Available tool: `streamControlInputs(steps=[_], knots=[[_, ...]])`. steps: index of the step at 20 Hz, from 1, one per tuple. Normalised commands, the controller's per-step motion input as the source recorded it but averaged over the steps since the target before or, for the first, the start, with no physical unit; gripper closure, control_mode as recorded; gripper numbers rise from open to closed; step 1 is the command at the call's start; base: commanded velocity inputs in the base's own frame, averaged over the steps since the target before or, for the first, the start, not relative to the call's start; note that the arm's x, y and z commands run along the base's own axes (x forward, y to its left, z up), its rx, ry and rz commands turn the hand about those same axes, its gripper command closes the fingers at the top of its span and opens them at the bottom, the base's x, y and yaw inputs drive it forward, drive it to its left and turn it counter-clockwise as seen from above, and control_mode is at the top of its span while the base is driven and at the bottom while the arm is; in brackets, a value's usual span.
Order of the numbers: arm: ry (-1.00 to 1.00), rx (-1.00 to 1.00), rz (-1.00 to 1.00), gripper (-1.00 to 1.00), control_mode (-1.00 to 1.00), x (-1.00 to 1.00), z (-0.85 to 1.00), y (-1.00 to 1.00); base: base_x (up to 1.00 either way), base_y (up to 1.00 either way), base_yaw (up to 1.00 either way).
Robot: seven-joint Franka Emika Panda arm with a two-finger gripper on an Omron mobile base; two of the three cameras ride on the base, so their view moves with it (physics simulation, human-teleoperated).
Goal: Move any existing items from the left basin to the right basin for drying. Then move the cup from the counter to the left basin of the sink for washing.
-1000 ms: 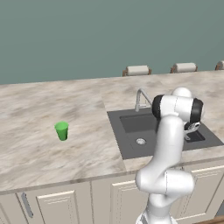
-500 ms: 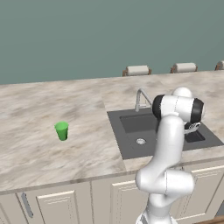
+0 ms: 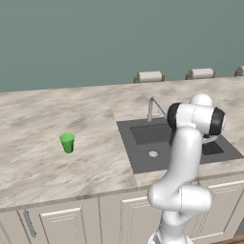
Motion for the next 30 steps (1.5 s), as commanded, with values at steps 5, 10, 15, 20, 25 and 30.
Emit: streamControlInputs(steps=[5,10,15,20,25,30], knots=[[0.0,0.0,0.0,-1.0,-1.0,-0.18,0.62,0.01,0.0,0.0,0.0],[0.0,0.0,0.0,-1.0,-1.0,-0.13,0.65,0.14,0.0,0.0,0.0],[0.0,0.0,0.0,-1.0,-1.0,-0.21,0.63,0.24,0.0,0.0,0.0],[0.0,0.0,0.0,-1.0,-1.0,-0.37,0.56,0.31,0.0,0.0,0.0],[0.0,0.0,0.0,-1.0,-1.0,-0.5,0.52,0.34,0.0,0.0,0.0],[0.0,0.0,0.0,-1.0,-1.0,-0.54,0.45,0.41,0.0,0.0,0.0]])
